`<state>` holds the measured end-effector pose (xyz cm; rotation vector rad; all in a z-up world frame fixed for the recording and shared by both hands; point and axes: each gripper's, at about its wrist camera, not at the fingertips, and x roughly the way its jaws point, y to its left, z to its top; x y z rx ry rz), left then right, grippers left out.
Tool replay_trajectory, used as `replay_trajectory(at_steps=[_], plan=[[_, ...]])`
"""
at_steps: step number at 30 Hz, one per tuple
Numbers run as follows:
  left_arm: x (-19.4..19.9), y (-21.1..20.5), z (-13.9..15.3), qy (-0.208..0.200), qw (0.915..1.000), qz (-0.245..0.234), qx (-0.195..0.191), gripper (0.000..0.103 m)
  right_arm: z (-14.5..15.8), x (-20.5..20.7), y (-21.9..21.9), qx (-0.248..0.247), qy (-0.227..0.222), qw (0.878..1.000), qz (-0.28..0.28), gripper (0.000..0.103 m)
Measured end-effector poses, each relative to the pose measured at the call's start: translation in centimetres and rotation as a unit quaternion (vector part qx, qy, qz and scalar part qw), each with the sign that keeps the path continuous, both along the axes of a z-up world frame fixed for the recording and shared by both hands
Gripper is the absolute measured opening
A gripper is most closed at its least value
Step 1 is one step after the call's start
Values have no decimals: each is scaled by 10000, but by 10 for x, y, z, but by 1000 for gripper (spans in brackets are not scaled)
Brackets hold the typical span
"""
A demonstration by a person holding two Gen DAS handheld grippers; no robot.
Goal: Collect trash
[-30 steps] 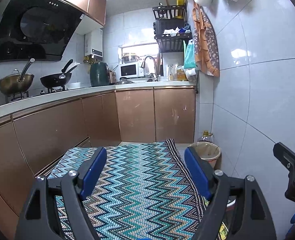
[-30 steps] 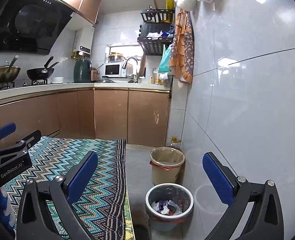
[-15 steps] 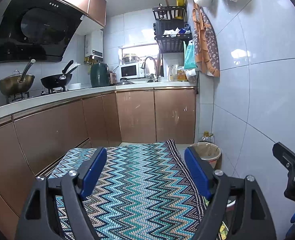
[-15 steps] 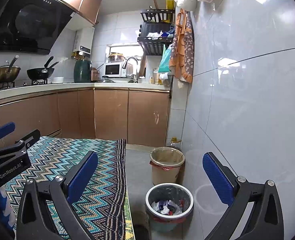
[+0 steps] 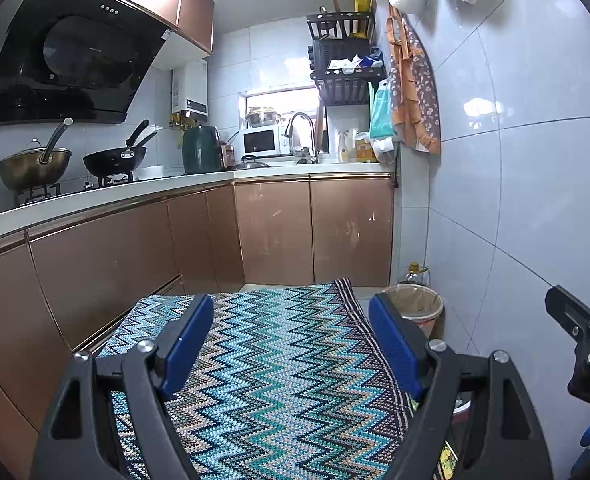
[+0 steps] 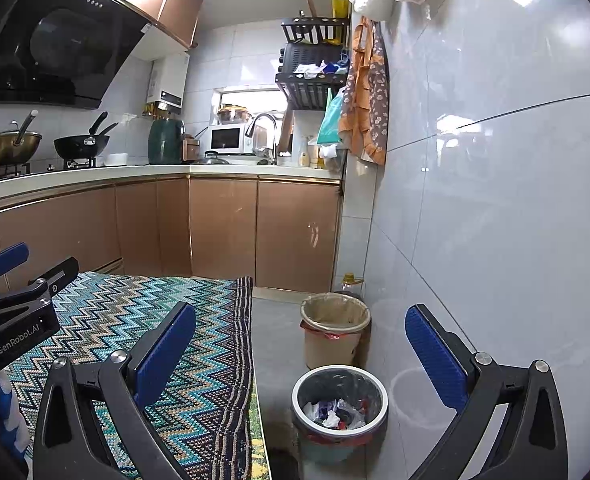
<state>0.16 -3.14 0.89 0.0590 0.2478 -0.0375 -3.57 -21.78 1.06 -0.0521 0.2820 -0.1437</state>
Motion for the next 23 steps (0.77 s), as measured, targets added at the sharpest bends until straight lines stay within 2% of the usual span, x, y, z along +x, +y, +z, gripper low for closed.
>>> replay_trajectory(at_steps=[23], plan=[[-13,3,9,-179,9998,-4,14,79,5,-14,-7,347,-216,9985,361,103]])
